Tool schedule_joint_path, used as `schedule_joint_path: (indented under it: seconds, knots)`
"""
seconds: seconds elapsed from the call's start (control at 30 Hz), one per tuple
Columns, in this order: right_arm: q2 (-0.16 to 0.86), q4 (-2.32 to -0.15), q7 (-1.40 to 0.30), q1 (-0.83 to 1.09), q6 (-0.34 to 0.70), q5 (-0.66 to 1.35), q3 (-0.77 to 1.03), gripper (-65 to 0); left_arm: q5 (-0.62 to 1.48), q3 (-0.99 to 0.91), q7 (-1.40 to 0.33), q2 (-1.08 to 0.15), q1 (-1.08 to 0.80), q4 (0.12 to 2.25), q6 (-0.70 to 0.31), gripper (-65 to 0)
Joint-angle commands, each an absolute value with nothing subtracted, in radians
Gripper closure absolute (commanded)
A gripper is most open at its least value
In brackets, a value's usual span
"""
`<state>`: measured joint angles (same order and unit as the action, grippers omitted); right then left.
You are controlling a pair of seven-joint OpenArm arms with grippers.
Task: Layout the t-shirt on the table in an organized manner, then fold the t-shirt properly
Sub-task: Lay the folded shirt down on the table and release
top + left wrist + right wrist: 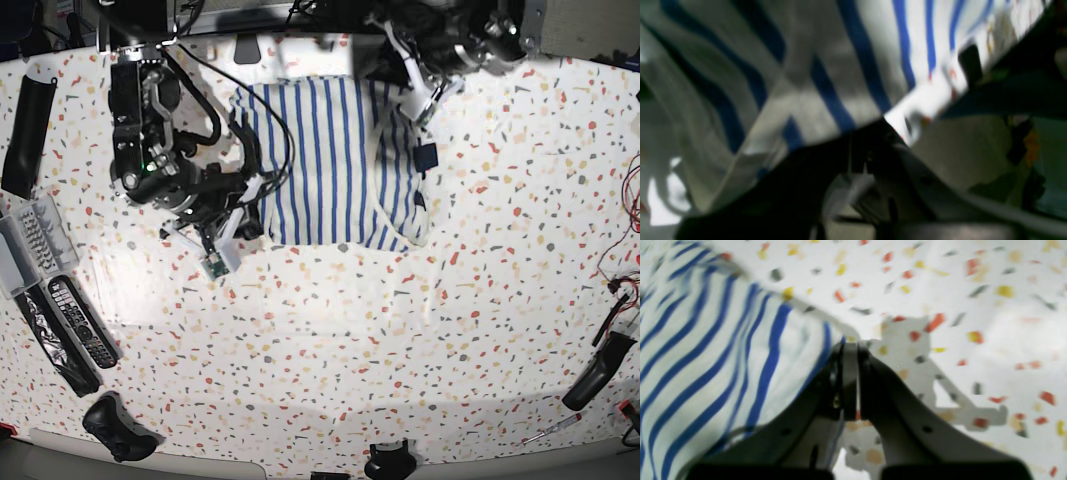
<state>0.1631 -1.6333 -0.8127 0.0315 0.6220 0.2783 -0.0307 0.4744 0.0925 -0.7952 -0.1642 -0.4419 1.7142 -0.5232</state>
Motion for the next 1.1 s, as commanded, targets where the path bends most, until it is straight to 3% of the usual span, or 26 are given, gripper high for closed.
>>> schedule_joint_path:
  seconds: [0.0, 0.13, 0.33, 0.73, 0.87, 1.07]
  knots:
    - [0.166, -1.651, -0.801, 0.028, 0.637, 0.295, -0.028, 0.0, 0.465, 0.088, -0.784, -0.173, -0.417, 1.715, -0.506, 0.0]
    - [0.166, -1.676, -0.799, 0.073, 0.637, 0.292, -0.028, 0.0, 0.408, 0.05, -0.783, -0.2, -0.343, 1.698, -0.456, 0.0]
    - [0.166, -1.768, -0.786, 0.167, 0.666, 0.331, -0.053, 0.0, 0.412, -0.073, -0.762, -0.24, -0.256, 1.698, -0.455, 0.0]
    - [0.163, -1.802, -0.786, 0.225, 0.628, 0.345, -0.289, 0.0, 0.411, -0.117, -0.701, -0.259, -0.228, 1.698, -0.455, 0.0]
    - [0.163, -1.886, -0.77, 0.268, 0.6, 0.284, -0.245, 0.0, 0.429, -0.132, -0.668, -0.305, -0.24, 1.706, -0.399, 0.0]
    - [0.163, -2.055, -0.775, 0.403, 0.594, 0.31, -0.013, 0.0, 0.506, -0.255, -0.597, -0.344, -0.369, 1.781, -0.37, 0.0]
